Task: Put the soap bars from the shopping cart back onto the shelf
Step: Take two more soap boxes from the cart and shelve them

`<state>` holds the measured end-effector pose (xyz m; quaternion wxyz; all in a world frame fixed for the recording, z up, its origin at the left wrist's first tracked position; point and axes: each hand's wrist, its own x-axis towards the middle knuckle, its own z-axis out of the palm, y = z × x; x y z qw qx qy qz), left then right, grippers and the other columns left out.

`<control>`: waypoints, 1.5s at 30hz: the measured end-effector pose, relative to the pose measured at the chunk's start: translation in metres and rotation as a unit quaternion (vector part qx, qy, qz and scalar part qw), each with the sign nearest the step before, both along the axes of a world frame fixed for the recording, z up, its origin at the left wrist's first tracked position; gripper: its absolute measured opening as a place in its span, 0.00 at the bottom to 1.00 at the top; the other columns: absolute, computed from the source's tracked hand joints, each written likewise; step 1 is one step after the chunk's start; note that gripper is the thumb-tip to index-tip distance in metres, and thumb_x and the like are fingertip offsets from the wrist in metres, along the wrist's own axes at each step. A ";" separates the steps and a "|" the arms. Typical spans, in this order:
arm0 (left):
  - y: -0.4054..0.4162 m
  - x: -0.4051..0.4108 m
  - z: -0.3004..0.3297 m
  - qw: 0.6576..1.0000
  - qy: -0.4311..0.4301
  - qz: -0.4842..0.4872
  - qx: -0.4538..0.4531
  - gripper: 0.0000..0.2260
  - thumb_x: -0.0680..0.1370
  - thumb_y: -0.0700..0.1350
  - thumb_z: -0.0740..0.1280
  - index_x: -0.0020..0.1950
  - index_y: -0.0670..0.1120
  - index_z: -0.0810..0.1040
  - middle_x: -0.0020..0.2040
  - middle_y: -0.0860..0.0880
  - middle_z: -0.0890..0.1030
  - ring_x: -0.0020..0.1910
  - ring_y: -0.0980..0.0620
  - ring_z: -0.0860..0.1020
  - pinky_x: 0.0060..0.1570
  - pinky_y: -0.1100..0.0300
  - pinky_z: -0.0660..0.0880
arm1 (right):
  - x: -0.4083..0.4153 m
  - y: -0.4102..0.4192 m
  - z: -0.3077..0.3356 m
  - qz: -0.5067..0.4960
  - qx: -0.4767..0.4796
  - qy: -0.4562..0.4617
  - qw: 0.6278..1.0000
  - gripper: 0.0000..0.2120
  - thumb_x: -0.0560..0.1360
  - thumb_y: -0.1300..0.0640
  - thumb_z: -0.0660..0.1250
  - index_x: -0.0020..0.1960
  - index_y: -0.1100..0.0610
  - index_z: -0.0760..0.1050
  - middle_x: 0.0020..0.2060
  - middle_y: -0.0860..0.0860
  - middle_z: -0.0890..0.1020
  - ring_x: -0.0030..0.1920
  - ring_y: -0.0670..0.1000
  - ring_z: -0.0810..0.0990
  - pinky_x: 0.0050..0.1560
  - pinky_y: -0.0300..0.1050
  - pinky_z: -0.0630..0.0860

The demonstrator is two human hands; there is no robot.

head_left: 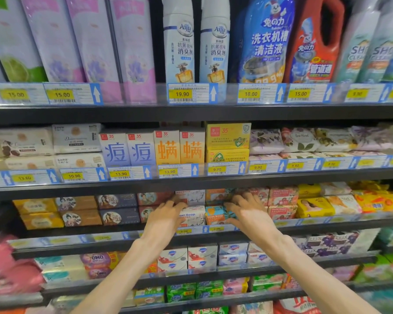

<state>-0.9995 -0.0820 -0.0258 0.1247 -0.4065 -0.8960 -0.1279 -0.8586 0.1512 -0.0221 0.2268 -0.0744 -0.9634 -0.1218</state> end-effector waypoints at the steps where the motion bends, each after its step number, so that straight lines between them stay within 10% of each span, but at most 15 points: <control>1: 0.000 0.000 0.000 1.000 -0.001 0.001 0.000 0.18 0.80 0.50 0.66 0.70 0.54 0.71 0.62 0.49 0.77 0.57 0.47 0.77 0.52 0.53 0.77 | 0.000 0.000 -0.001 0.002 -0.001 0.003 1.000 0.24 0.62 0.43 0.79 0.54 0.52 0.83 0.47 0.50 0.82 0.48 0.55 0.77 0.46 0.51 0.77; 39: 0.006 0.003 -0.012 1.000 0.006 0.008 0.029 0.16 0.78 0.47 0.69 0.65 0.51 0.76 0.56 0.47 0.78 0.50 0.45 0.80 0.41 0.51 0.80 | -0.024 -0.007 -0.001 -0.089 0.053 -0.068 0.992 0.23 0.48 0.55 0.85 0.42 0.57 0.84 0.39 0.56 0.84 0.40 0.60 0.81 0.42 0.53 0.78; 45: -0.008 0.020 -0.008 0.996 0.065 0.009 0.053 0.17 0.76 0.50 0.70 0.65 0.50 0.76 0.57 0.50 0.78 0.52 0.48 0.78 0.37 0.52 0.80 | 0.000 -0.016 0.002 -0.036 -0.011 0.017 0.999 0.16 0.67 0.53 0.77 0.53 0.56 0.82 0.47 0.55 0.83 0.49 0.60 0.77 0.47 0.53 0.76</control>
